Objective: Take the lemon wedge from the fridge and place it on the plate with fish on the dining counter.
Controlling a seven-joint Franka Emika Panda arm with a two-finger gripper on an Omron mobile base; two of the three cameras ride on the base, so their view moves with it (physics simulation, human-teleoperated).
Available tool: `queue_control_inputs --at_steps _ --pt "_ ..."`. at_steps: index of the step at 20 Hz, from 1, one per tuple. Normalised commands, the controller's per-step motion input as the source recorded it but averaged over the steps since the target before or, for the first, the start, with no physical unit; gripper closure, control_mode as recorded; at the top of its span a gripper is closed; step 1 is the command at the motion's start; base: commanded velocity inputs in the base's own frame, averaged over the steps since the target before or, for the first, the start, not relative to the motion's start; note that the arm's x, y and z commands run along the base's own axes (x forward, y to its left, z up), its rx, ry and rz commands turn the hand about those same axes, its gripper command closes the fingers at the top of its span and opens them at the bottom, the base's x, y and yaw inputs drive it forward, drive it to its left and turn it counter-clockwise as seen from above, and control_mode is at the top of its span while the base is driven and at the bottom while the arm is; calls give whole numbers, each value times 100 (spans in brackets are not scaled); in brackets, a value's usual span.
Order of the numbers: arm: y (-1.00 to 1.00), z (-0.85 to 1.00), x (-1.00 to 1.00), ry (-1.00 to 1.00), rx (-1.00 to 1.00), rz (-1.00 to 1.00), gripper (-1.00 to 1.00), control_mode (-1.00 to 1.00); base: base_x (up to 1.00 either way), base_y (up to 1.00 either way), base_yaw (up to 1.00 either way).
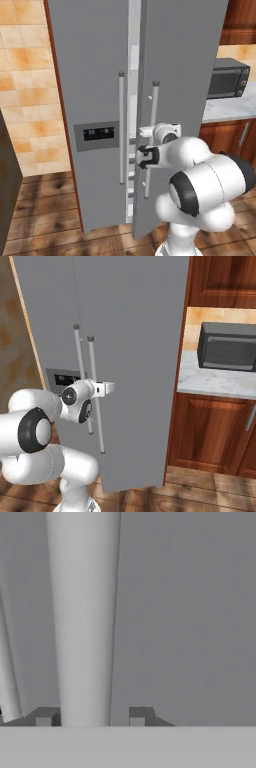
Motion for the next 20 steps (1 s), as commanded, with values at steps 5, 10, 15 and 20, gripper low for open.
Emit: queue_control_inputs --at_steps 5,10,15,20 --pt "-85 44 -100 -14 11 -28 100 -100 0 0 0" --pt "-72 73 -100 -10 19 -31 -100 -100 0 0 0" --pt "11 47 -100 0 17 -25 -100 -100 0 0 0" --pt "99 49 -70 0 -2 -18 -100 -100 0 0 0"
